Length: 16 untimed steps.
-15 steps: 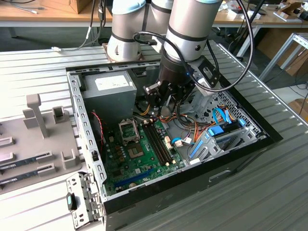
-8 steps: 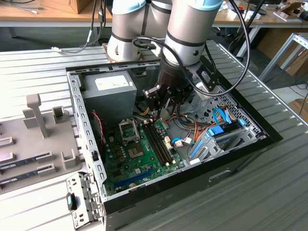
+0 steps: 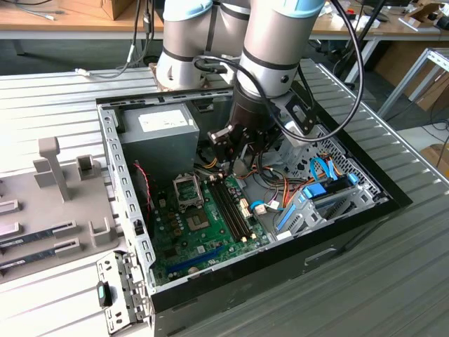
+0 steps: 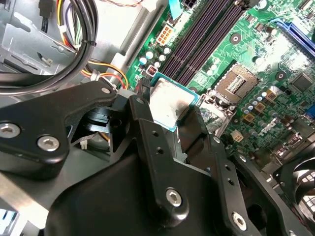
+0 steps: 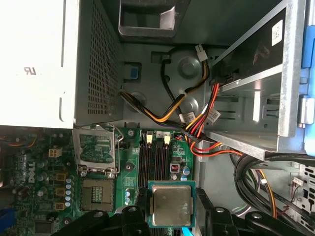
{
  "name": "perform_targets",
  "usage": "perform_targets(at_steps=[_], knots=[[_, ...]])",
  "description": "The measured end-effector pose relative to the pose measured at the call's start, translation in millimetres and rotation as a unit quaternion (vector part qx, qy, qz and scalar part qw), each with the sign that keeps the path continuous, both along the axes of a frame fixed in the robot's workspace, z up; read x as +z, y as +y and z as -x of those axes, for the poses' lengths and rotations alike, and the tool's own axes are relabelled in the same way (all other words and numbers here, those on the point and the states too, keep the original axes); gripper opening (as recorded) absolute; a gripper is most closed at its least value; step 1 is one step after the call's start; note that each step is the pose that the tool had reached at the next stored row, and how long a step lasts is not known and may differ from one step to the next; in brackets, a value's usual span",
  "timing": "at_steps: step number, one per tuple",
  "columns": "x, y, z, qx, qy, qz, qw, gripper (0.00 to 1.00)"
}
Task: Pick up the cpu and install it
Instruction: 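Pick up the cpu and move it towards the insertion slot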
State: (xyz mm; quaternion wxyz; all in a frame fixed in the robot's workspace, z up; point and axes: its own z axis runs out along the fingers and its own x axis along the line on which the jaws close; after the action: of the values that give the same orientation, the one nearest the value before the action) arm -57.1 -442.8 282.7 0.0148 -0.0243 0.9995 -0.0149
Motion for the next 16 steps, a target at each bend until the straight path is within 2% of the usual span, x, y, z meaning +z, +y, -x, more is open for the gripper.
perform_targets(at_steps=[16], knots=[[-5.0, -0.3, 0.0, 0.0, 0.0, 0.0, 1.0, 0.47]])
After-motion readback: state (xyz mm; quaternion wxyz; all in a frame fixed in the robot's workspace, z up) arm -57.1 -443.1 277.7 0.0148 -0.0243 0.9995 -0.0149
